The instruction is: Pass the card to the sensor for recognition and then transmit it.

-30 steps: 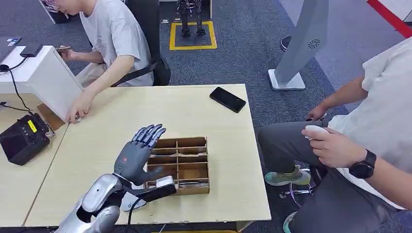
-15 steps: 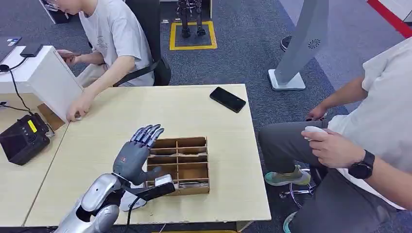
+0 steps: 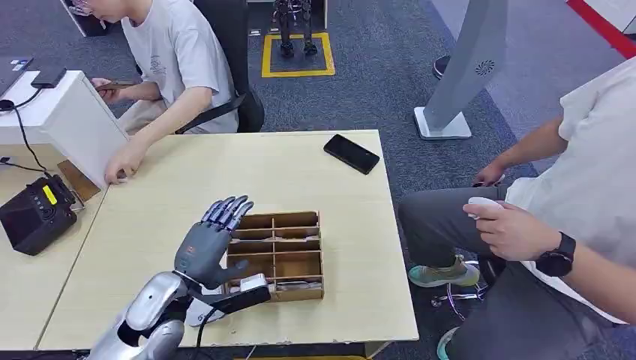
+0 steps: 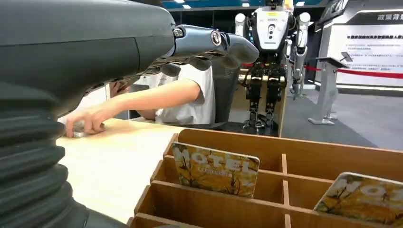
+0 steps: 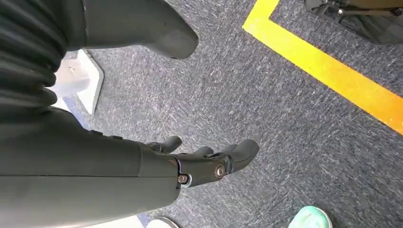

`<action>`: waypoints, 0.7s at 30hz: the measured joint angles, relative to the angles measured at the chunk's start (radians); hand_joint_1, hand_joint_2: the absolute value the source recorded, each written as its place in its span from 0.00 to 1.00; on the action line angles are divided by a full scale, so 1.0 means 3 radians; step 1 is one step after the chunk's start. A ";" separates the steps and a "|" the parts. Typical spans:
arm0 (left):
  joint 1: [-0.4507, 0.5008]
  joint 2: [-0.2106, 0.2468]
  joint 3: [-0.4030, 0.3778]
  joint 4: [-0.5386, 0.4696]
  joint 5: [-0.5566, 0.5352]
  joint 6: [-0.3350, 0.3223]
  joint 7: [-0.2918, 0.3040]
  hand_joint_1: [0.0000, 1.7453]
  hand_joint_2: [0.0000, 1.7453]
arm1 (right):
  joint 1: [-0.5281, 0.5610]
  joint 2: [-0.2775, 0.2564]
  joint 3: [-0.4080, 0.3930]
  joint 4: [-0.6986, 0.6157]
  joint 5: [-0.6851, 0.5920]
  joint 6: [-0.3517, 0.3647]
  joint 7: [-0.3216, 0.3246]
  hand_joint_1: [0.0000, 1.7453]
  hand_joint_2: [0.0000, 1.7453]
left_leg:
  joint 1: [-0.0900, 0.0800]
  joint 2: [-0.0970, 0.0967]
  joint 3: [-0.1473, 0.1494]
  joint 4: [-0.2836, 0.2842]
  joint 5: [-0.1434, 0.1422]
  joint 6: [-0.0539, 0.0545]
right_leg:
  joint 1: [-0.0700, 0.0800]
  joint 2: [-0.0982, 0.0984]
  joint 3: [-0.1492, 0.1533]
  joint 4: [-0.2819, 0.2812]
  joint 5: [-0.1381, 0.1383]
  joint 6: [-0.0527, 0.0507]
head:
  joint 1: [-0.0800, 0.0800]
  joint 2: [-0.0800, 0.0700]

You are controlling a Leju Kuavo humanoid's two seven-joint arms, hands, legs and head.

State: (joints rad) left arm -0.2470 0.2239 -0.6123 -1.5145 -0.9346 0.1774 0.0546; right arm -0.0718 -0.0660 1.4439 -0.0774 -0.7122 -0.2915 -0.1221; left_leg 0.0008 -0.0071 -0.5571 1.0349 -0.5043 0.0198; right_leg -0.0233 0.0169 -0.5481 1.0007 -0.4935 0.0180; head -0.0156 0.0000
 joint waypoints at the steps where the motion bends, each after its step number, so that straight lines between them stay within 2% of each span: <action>1: 0.0004 0.0000 0.0000 0.0000 -0.0003 0.0000 0.0001 0.00 1.00 | 0.0000 0.0000 0.0000 0.0000 0.0000 -0.0001 -0.0002 0.00 1.00 | 0.0000 0.0000 0.0000 0.0000 0.0000 0.0000 | 0.0000 0.0000 0.0000 0.0000 0.0000 0.0000 | 0.0000 0.0000; 21: 0.0022 0.0000 0.0001 0.0015 -0.0130 0.0024 0.0046 0.00 1.00 | 0.0003 0.0001 0.0003 0.0003 -0.0009 -0.0010 -0.0008 0.00 1.00 | 0.0000 0.0000 0.0000 0.0000 0.0000 0.0000 | 0.0000 0.0000 0.0000 0.0000 0.0000 0.0000 | 0.0000 0.0000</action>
State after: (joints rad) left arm -0.2403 0.2239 -0.6119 -1.5099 -0.9735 0.1846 0.0683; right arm -0.0711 -0.0656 1.4446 -0.0767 -0.7149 -0.2945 -0.1244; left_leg 0.0008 -0.0071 -0.5572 1.0349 -0.5043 0.0198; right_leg -0.0233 0.0169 -0.5481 1.0007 -0.4936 0.0180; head -0.0156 0.0000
